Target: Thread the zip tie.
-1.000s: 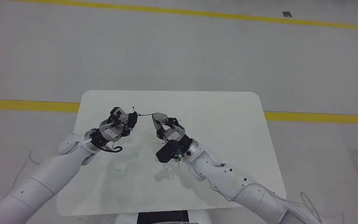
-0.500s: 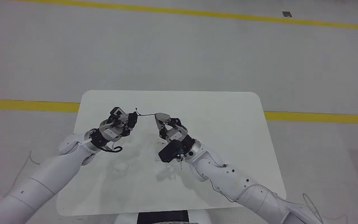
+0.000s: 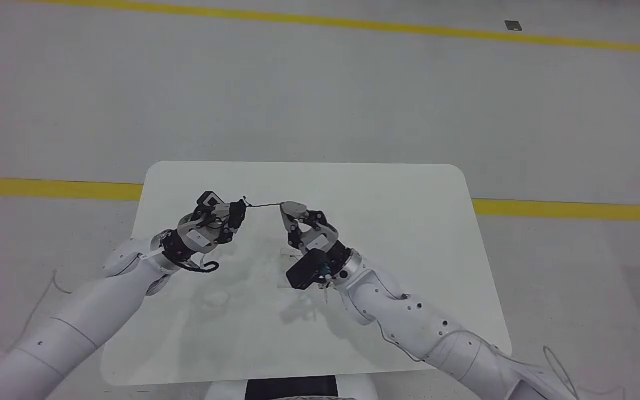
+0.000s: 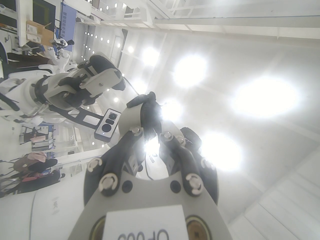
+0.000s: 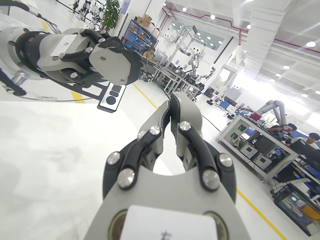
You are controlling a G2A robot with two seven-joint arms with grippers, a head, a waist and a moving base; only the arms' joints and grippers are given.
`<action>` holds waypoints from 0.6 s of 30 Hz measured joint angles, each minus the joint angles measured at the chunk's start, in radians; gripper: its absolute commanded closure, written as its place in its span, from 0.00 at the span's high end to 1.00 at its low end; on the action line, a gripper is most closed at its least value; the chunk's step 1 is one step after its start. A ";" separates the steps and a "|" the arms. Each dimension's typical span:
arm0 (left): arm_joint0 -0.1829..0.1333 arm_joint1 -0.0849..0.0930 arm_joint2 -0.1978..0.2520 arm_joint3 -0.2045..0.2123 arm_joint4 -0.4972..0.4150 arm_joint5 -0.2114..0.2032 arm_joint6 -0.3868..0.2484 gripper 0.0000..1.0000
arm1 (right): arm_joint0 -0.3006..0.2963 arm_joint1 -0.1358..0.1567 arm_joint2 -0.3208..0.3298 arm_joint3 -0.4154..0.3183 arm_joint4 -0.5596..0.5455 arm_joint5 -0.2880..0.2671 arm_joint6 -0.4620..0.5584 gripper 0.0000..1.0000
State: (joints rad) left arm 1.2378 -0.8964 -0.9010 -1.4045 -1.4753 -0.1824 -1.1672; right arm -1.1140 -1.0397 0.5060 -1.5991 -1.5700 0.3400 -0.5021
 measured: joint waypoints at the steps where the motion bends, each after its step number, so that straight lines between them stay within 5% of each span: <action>1: 0.000 0.000 0.000 0.000 0.000 0.000 0.000 0.00 | -0.001 0.000 0.001 0.000 0.000 0.000 0.000 0.00; 18: 0.000 0.000 0.000 0.000 0.000 0.000 0.000 0.00 | -0.026 0.006 0.021 0.004 0.000 0.000 -0.009 0.00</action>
State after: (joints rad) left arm 1.2378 -0.8964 -0.9010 -1.4045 -1.4753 -0.1824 -1.1672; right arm -1.1401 -1.0333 0.5267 -1.5954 -1.5700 0.3400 -0.5110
